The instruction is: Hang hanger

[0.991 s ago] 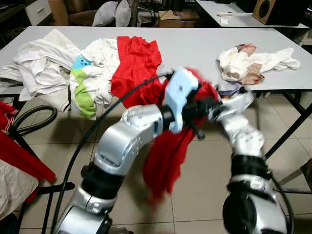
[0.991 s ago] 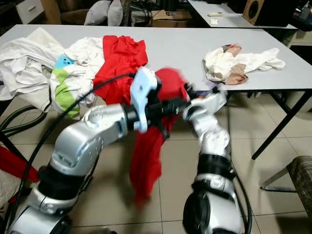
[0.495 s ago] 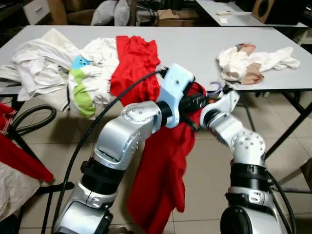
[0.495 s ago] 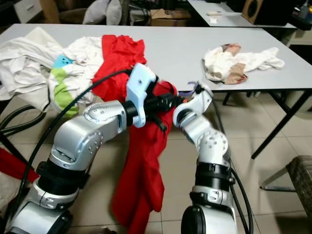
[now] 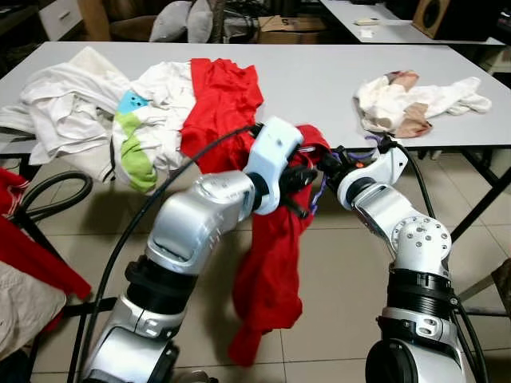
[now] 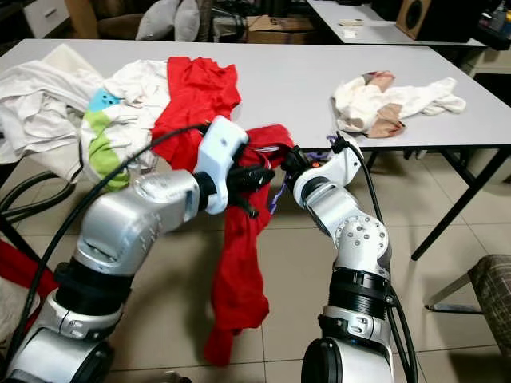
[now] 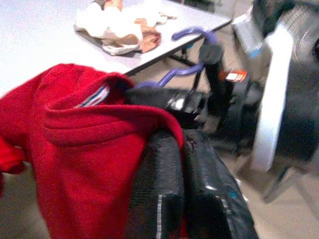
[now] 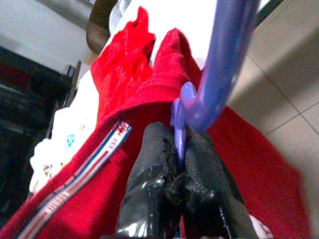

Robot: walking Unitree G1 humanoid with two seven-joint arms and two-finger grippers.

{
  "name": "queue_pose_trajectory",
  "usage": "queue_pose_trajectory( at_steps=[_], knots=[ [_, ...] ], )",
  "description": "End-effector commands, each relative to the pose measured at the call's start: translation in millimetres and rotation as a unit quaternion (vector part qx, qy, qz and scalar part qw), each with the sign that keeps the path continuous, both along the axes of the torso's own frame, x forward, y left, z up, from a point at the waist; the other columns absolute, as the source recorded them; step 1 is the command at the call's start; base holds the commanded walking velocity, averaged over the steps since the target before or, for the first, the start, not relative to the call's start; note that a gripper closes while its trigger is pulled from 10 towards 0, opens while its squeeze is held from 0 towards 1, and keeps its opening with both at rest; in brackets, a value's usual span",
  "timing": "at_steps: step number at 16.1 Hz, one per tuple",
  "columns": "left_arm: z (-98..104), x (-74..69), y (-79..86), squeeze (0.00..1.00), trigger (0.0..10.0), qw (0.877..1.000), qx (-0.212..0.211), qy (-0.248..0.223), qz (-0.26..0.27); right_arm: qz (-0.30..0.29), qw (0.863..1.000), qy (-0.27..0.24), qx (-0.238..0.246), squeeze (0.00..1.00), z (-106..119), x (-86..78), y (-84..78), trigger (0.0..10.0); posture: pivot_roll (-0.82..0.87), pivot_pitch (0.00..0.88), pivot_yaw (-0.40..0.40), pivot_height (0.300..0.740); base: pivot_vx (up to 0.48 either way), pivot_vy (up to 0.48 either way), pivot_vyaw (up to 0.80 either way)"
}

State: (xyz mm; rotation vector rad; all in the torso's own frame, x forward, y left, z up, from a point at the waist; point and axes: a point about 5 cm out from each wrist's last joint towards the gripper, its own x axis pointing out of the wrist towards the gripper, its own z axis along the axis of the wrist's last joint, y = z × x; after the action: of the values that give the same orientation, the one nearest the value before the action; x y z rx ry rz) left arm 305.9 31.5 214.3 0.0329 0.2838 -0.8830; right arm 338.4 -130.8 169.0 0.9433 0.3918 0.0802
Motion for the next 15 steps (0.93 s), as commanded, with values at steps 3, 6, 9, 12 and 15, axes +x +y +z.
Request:
queue_pose_trajectory(
  at_steps=[3,6,9,12,15],
  knots=[
    [5.4,-5.5,-1.8,1.0,10.0,1.0,0.003,0.007,-0.023,0.007,1.0,-0.005,-0.001,0.0,3.6,-0.7,1.4,10.0,-0.05,0.0,-0.041,0.74,0.0,0.0,0.0],
    [15.6,-26.8,-9.7,1.0,10.0,0.994,-0.013,0.017,-0.111,-0.003,1.0,-0.002,-0.022,0.0,-1.7,1.5,-7.4,10.0,-0.05,0.0,-0.046,0.74,0.0,0.0,0.0],
    [7.3,-23.5,-2.5,1.0,10.0,0.995,0.044,0.014,-0.089,-0.011,0.998,-0.006,-0.056,0.0,-3.5,5.0,-18.5,10.0,-0.05,0.0,-0.045,0.74,0.0,0.0,0.0],
    [11.0,-28.6,3.6,1.0,10.0,0.991,0.076,0.001,-0.111,0.002,0.993,-0.015,-0.116,0.0,-6.4,3.9,-27.7,10.0,-0.04,0.0,-0.047,0.74,0.0,0.0,0.0],
    [1.7,-27.9,22.4,1.0,10.0,0.981,0.147,-0.035,-0.122,0.038,0.983,-0.032,-0.176,0.0,-12.0,-2.3,-42.7,10.0,-0.04,0.0,-0.044,0.74,0.0,0.0,0.0]
  ],
)
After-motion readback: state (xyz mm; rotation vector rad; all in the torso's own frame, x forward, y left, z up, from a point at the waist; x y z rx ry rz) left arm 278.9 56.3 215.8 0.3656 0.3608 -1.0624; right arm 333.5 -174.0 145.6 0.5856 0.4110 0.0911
